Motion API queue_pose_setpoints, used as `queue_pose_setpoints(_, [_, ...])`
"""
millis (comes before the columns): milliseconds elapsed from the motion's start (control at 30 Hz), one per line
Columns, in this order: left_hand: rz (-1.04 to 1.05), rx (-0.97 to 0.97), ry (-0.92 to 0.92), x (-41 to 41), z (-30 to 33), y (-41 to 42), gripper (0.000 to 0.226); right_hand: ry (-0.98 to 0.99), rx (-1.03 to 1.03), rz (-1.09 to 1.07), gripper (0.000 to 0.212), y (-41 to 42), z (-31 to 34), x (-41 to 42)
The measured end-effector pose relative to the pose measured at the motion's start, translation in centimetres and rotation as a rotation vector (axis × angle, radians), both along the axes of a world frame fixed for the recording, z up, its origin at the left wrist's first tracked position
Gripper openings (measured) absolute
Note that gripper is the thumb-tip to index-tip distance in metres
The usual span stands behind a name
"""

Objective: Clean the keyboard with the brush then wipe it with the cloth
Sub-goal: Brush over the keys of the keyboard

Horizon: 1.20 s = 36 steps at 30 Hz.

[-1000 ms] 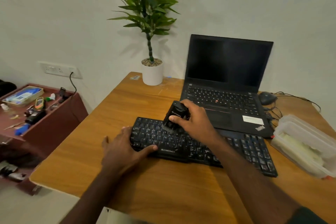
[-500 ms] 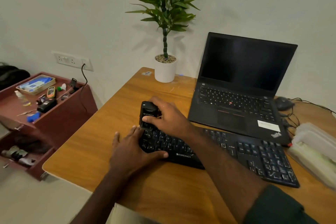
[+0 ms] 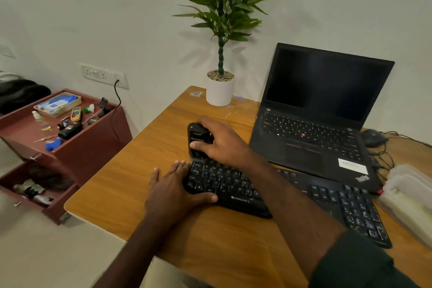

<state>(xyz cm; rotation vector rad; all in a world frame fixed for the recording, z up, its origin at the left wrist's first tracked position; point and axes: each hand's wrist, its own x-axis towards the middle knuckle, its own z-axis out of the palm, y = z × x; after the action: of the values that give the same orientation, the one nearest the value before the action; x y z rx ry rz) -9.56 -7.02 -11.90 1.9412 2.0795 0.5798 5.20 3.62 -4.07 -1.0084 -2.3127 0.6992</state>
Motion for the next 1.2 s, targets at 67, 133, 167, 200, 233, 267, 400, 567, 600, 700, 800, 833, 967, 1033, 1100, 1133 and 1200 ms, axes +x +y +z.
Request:
queue_pose_setpoints(67, [0.0, 0.008, 0.007, 0.0, 0.0, -0.1, 0.127, -0.025, -0.038, 0.019, 0.028, -0.3, -0.9, -0.1])
queue_pose_setpoints(133, [-0.002, 0.008, 0.013, -0.1, -0.1, 0.0, 0.127, -0.066, -0.075, 0.03, 0.028, -0.2, -0.9, 0.3])
queue_pose_setpoints(167, [-0.002, 0.005, 0.013, -0.1, -0.1, 0.0, 0.127, -0.095, -0.092, 0.036, 0.028, 0.1, -0.5, 0.7])
queue_pose_setpoints(200, [-0.002, 0.003, 0.011, -0.1, -0.2, 0.0, 0.128, -0.13, -0.116, 0.044, 0.027, 0.4, -0.1, 1.1])
queue_pose_setpoints(233, [-0.003, 0.003, 0.007, -0.2, -0.3, 0.1, 0.129, -0.169, -0.136, 0.053, 0.026, 0.7, 0.4, 1.5])
queue_pose_setpoints(267, [-0.003, 0.004, 0.005, -0.2, -0.3, 0.1, 0.13, -0.2, -0.144, 0.061, 0.026, 1.0, 0.8, 1.7])
queue_pose_setpoints(400, [-0.003, 0.009, 0.001, -0.2, -0.4, 0.0, 0.128, -0.09, -0.067, 0.028, 0.028, 0.7, 1.2, 1.0])
queue_pose_setpoints(567, [0.004, 0.002, 0.0, 0.0, 0.0, 0.0, 0.125, -0.055, -0.01, 0.05, 0.031, -0.3, -1.1, -1.0])
queue_pose_setpoints(600, [0.004, 0.002, -0.001, 0.1, 0.0, 0.0, 0.125, -0.069, 0.005, 0.046, 0.032, -0.1, -1.2, -1.2])
queue_pose_setpoints(700, [0.002, -0.006, 0.01, 0.1, 0.2, -0.1, 0.124, -0.038, 0.008, 0.032, 0.032, 0.2, -1.1, -1.4])
queue_pose_setpoints(800, [0.008, 0.015, -0.007, 0.1, 0.1, -0.1, 0.122, 0.012, -0.02, 0.05, 0.028, -0.3, -1.0, -1.5])
queue_pose_setpoints(833, [0.007, 0.021, -0.005, 0.0, 0.1, 0.0, 0.122, 0.0, -0.023, 0.066, 0.028, -0.3, -1.0, -1.5])
queue_pose_setpoints(967, [0.01, -0.01, 0.0, 0.2, 0.2, -0.1, 0.125, -0.068, 0.014, 0.039, 0.03, 0.4, -1.1, -1.4])
queue_pose_setpoints(1033, [0.011, -0.001, -0.002, 0.2, 0.3, -0.1, 0.126, 0.003, -0.013, 0.018, 0.029, 0.3, -1.1, -1.4])
queue_pose_setpoints(1100, [0.01, 0.019, -0.013, 0.1, 0.2, -0.1, 0.122, 0.051, -0.057, 0.028, 0.028, -0.2, -1.1, -1.5])
queue_pose_setpoints(1133, [0.008, 0.025, -0.015, 0.0, 0.3, -0.1, 0.119, 0.052, -0.07, 0.04, 0.029, -0.3, -1.1, -1.5])
queue_pose_setpoints(1200, [0.004, 0.018, -0.008, 0.0, 0.3, 0.0, 0.119, 0.042, -0.057, 0.038, 0.03, -0.4, -1.4, -1.6])
